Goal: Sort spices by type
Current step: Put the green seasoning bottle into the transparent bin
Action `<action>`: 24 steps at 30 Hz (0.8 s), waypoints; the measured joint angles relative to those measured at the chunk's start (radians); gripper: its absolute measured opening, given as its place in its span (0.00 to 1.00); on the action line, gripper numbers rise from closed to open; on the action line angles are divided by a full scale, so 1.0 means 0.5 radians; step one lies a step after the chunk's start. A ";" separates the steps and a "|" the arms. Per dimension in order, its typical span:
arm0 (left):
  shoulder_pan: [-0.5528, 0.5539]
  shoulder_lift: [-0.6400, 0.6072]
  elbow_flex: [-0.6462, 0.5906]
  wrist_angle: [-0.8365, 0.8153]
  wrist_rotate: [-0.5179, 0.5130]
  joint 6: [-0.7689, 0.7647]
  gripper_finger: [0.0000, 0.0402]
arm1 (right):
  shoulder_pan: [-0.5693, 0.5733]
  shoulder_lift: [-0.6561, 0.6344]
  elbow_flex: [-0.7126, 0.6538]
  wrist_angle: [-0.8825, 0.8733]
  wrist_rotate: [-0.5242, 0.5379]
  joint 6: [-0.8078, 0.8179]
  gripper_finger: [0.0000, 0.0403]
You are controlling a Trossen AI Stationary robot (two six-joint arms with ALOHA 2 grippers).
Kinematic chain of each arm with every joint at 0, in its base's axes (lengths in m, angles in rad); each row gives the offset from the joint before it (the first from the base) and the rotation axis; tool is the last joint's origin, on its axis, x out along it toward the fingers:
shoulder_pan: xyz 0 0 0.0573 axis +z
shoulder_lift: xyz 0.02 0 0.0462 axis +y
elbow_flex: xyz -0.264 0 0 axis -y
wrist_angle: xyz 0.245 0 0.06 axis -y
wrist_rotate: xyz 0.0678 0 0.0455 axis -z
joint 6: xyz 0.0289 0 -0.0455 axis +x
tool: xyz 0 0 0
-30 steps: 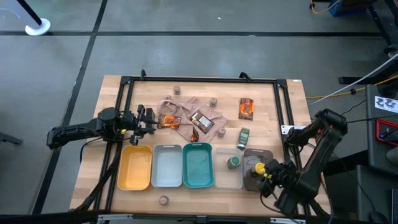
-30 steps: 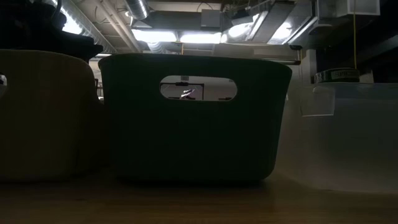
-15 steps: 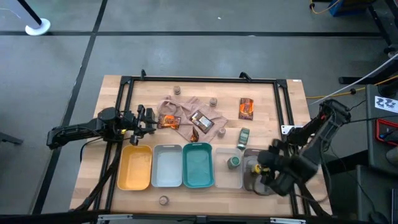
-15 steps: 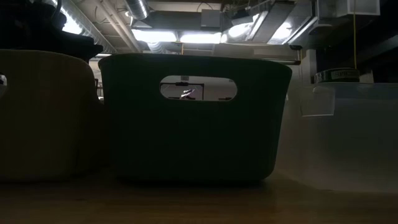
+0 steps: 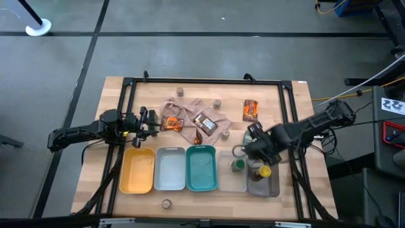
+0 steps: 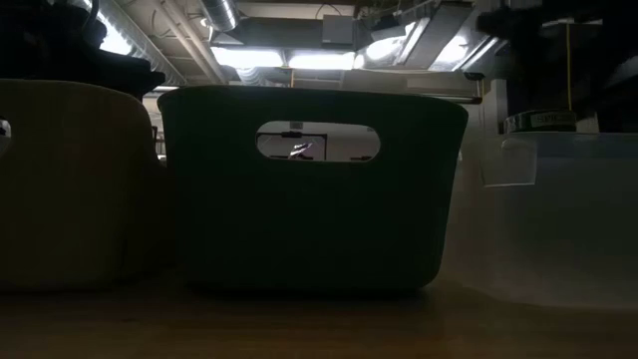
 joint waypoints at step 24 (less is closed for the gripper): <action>0.000 -0.001 0.000 -0.001 -0.008 0.008 0.33 | -0.537 0.014 -0.280 0.497 -0.291 -1.215 0.67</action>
